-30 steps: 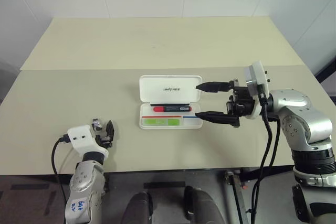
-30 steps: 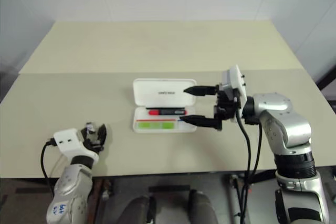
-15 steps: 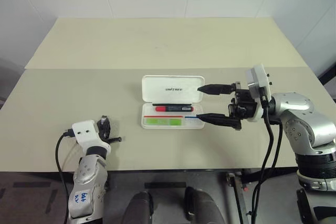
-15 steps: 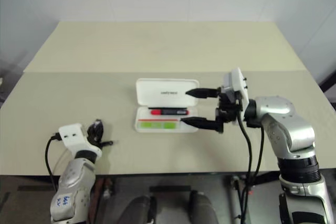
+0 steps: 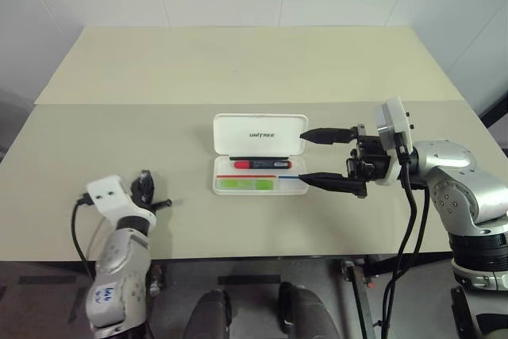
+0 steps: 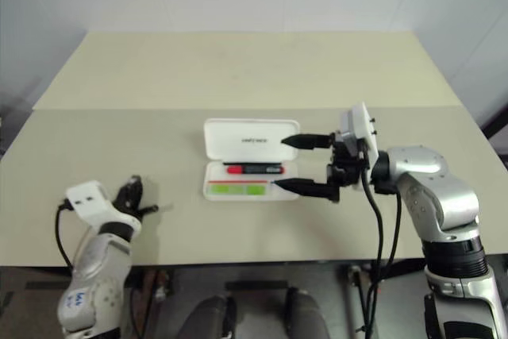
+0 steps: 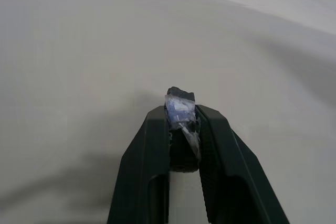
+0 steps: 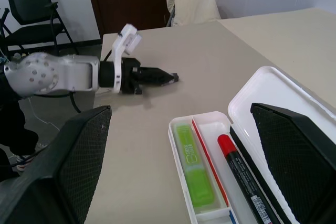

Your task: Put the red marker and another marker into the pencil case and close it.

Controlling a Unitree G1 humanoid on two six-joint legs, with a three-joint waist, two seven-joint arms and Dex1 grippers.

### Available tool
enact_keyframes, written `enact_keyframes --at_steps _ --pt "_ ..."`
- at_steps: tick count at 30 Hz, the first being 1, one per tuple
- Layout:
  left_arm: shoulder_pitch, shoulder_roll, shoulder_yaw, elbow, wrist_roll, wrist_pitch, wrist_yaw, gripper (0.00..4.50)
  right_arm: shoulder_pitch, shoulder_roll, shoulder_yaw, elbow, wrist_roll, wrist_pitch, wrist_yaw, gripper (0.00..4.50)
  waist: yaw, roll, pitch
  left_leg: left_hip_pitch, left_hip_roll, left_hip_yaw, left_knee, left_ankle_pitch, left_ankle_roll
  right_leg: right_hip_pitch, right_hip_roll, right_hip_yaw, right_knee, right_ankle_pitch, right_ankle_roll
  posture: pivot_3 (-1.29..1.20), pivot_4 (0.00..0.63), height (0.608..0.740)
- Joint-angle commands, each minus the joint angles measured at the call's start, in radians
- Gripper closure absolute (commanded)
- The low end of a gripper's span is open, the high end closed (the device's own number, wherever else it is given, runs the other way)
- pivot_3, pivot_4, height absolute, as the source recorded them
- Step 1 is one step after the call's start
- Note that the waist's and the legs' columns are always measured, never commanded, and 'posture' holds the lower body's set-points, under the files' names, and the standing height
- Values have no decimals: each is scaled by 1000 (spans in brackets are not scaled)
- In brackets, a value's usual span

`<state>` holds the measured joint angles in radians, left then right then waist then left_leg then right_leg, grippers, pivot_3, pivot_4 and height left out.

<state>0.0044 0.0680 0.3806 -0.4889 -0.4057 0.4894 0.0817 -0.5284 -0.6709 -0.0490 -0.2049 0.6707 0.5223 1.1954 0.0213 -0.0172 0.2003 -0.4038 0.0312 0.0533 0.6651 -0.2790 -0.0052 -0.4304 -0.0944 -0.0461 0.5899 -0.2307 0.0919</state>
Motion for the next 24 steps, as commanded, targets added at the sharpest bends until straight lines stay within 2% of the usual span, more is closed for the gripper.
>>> enact_keyframes --at_steps 1,5,9,10,11,14,19,24 --pt "3 50 12 -120 -79 0 -69 4165 0 9 -7 -8 5 -29 7 0 0 0 0 0 0 0 0 0 0 0 0 0 0 0 0 0 150 740" --pt "-14 123 23 -168 -172 49 -123 4165 3 17 -10 -6 5 -38 3 0 1 0 0 0 0 0 0 0 0 0 0 0 0 0 0 0 150 740" --pt "-58 311 -6 -159 -266 103 -316 4165 18 17 -32 -21 4 -48 -24 0 2 0 0 0 0 -1 0 0 0 0 0 -1 1 0 -1 0 150 740" --pt "-71 365 -21 -139 -268 106 -371 4165 21 12 -42 -25 5 -50 -33 0 2 0 0 0 0 -1 0 0 0 0 0 -1 1 -2 -3 0 150 740" --pt "-86 411 -36 -117 -268 103 -426 4165 24 7 -51 -30 6 -51 -40 0 1 0 0 0 0 0 0 0 0 0 0 -1 1 -7 -13 0 150 740" --pt "-126 510 -80 -51 -245 74 -556 4165 41 -10 -72 -45 9 -54 -57 0 1 0 0 0 -1 1 0 0 0 0 0 0 1 -9 -16 0 150 740" --pt "-233 598 -207 73 -183 9 -759 4165 105 -49 -136 -92 18 -56 -86 0 6 0 0 0 0 1 -1 0 -1 0 1 0 0 -8 -15 0 150 740" --pt "-368 593 -381 242 -89 -109 -957 4165 212 -108 -221 -169 23 -47 -121 0 5 0 0 0 -1 1 -1 0 0 0 0 0 -1 -9 -15 0 150 740"
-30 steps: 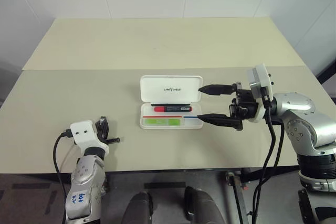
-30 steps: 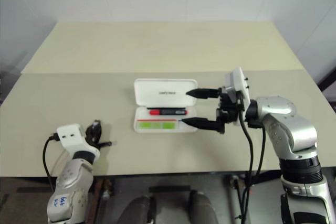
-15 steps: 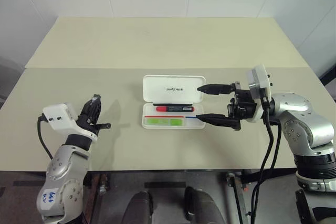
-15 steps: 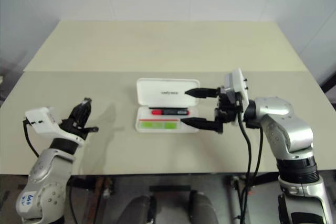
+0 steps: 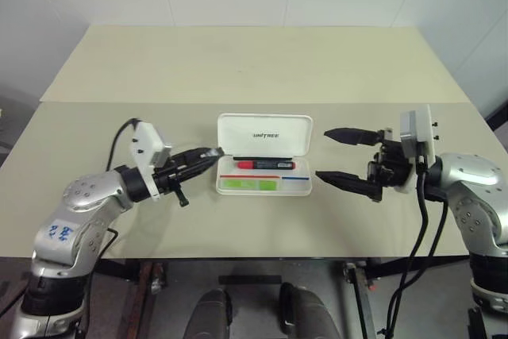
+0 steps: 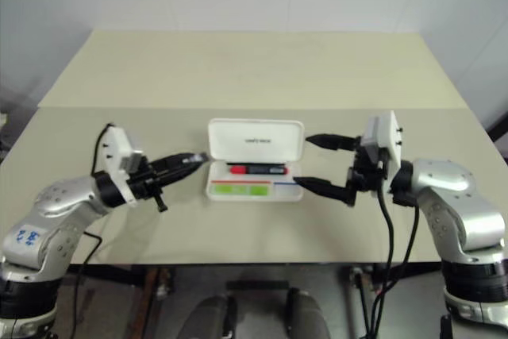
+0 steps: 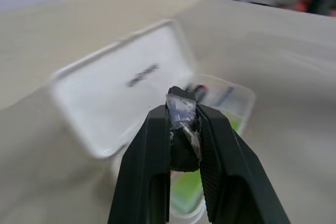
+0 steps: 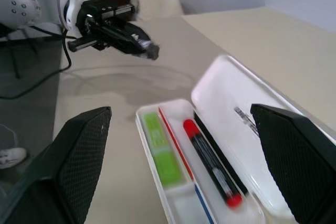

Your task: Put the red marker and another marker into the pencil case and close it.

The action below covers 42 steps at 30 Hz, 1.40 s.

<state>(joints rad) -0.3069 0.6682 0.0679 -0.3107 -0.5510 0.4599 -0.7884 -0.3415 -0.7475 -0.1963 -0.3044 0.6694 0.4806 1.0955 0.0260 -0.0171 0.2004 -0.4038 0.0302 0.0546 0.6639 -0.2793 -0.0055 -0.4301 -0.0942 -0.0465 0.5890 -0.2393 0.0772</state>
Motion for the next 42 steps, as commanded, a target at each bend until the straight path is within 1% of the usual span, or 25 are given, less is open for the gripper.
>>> enact_keyframes --at_steps 1,5,7,9,11,12,13,20,26,30,36,42 --pt "-80 -15 -92 98 76 -104 -109 4165 39 -38 -86 -81 30 0 -28 0 -2 0 0 0 0 0 0 0 0 0 0 0 0 0 0 0 150 740" --pt "-165 -59 -157 217 124 -168 -183 4165 79 -52 -118 -121 44 11 -57 0 -5 0 0 1 1 0 0 0 0 0 2 0 1 2 3 0 150 740" --pt "-247 -111 -220 312 165 -216 -238 4165 115 -55 -145 -157 54 20 -82 0 -1 0 0 1 1 0 0 0 0 0 2 0 2 4 8 0 150 740" --pt "-305 -157 -256 387 201 -250 -257 4165 141 -57 -163 -187 64 29 -103 0 7 0 0 0 1 -1 1 0 0 0 2 -1 2 4 8 0 150 740" --pt "-346 -198 -277 446 230 -281 -267 4165 163 -57 -178 -213 75 39 -125 0 4 0 0 -1 0 -1 2 0 0 0 1 0 0 4 8 0 150 740" --pt "-361 -217 -285 470 244 -293 -268 4165 173 -57 -184 -224 80 42 -135 0 2 0 0 -1 -1 -1 2 0 1 1 1 0 0 5 8 0 150 740" --pt "-370 -228 -289 485 252 -297 -272 4165 179 -59 -188 -231 85 46 -142 0 1 0 0 -1 -1 0 2 0 1 1 0 0 0 9 16 0 150 740" --pt "-391 -324 -357 572 333 -335 -286 4165 208 -55 -198 -276 108 63 -192 0 0 0 0 -1 0 -1 2 0 2 0 1 0 -1 9 16 0 150 740" --pt "-405 -360 -385 644 391 -399 -298 4165 234 -56 -205 -296 121 66 -211 0 0 0 0 -1 0 -1 2 0 2 1 1 0 -1 9 16 0 150 740" --pt "-437 -392 -382 710 414 -429 -293 4165 242 -58 -203 -303 128 63 -221 0 1 0 0 -1 0 -1 3 0 2 1 1 0 -1 9 16 0 150 740" --pt "-482 -434 -368 772 428 -454 -285 4165 253 -52 -202 -315 134 59 -235 0 1 0 0 -1 0 -1 3 0 2 1 1 0 -1 9 17 0 150 740" --pt "-502 -451 -362 801 431 -464 -289 4165 270 -47 -205 -326 138 52 -247 0 0 0 0 -1 0 -1 3 0 2 1 1 0 -1 9 17 0 150 740"
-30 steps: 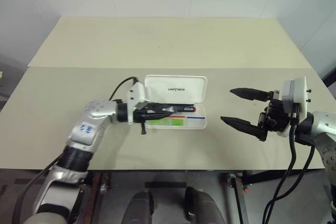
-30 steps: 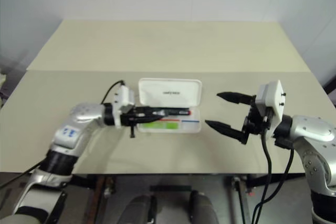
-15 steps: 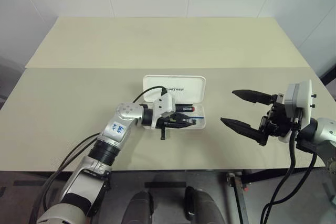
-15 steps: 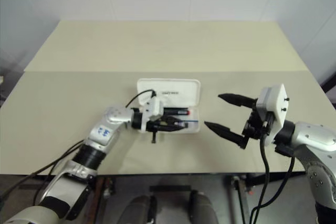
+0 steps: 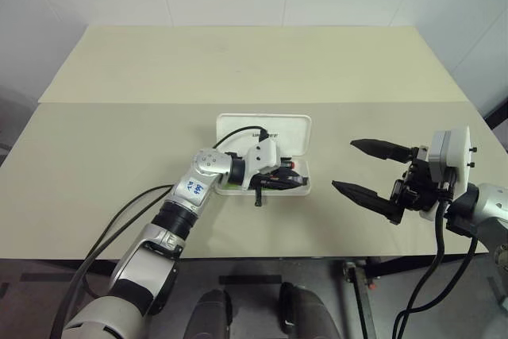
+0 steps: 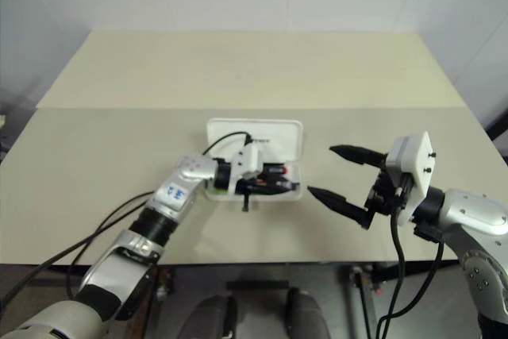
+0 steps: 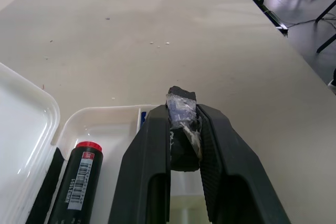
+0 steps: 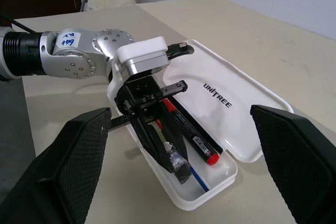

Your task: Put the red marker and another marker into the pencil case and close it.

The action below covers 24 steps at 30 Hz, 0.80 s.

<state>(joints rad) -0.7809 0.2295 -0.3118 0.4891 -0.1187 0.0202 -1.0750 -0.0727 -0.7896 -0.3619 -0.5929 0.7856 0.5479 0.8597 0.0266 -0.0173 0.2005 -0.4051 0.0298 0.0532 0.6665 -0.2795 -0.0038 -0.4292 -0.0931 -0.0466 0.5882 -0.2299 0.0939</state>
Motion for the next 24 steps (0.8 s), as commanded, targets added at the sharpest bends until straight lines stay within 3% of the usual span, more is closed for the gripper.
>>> enact_keyframes --at_steps 1,16,24 --pt "-29 -15 17 8 2 -28 -2 4165 4 -4 -40 -39 23 -17 -14 0 -1 0 0 0 0 0 0 0 0 0 0 0 0 0 0 0 150 740" --pt "-85 -68 64 189 24 -122 55 4165 31 -3 -57 -62 36 -23 -39 0 0 0 0 0 0 0 1 0 0 0 0 0 0 0 1 0 150 740" --pt "-82 -79 72 172 12 -115 -4 1560 24 -6 -53 -53 34 -27 -38 0 0 0 0 0 0 0 1 0 0 0 0 0 0 0 1 0 150 740"
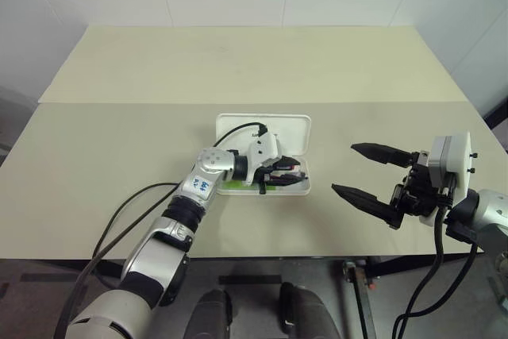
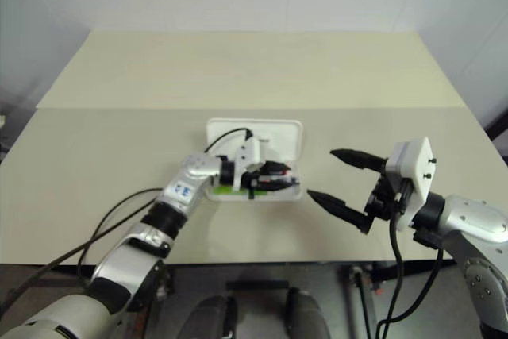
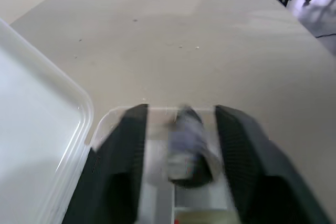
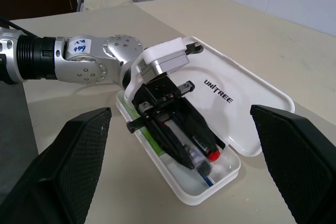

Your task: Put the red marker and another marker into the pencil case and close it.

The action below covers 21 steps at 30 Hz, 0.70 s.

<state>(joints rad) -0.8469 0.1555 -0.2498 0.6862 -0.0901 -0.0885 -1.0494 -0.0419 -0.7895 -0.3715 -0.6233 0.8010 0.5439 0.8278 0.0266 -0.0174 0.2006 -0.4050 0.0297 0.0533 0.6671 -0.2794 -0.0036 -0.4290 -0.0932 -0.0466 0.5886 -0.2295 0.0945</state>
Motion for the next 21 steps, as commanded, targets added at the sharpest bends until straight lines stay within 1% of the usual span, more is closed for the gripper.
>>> enact_keyframes --at_steps 1,4,5,9,17,19,21 --pt "-13 -3 10 -30 -17 -3 -38 1184 -7 -7 -43 -21 18 -24 -5 0 0 0 0 0 0 0 0 0 0 0 0 0 0 0 0 0 150 740" --pt "-2 1 12 -40 -18 1 -53 101 -9 -5 -39 -19 15 -26 -5 0 0 0 0 0 0 0 0 0 0 0 0 0 0 0 0 0 150 740" --pt "-1 1 13 -41 -17 1 -54 44 -9 -5 -37 -18 14 -27 -5 0 0 0 0 0 0 0 0 0 0 0 0 0 0 0 0 0 150 740" --pt "-1 4 19 -45 -14 -3 -53 44 -13 -3 -33 -16 14 -28 -6 0 0 0 0 0 0 0 0 0 0 0 0 0 0 0 0 0 150 740" --pt "48 44 99 -203 -151 95 -148 44 -23 3 -5 -6 5 -34 -5 0 -2 0 0 0 0 0 0 0 0 0 0 0 1 0 0 0 150 740" --pt "85 80 135 -284 -205 137 -169 44 -21 4 -2 -2 3 -37 1 0 -3 0 0 0 0 0 0 0 0 0 0 0 1 0 0 0 150 740" --pt "143 151 197 -394 -278 198 -189 44 -21 1 7 13 -9 -43 14 0 -8 0 0 1 0 0 0 0 0 0 0 0 2 0 0 0 150 740"
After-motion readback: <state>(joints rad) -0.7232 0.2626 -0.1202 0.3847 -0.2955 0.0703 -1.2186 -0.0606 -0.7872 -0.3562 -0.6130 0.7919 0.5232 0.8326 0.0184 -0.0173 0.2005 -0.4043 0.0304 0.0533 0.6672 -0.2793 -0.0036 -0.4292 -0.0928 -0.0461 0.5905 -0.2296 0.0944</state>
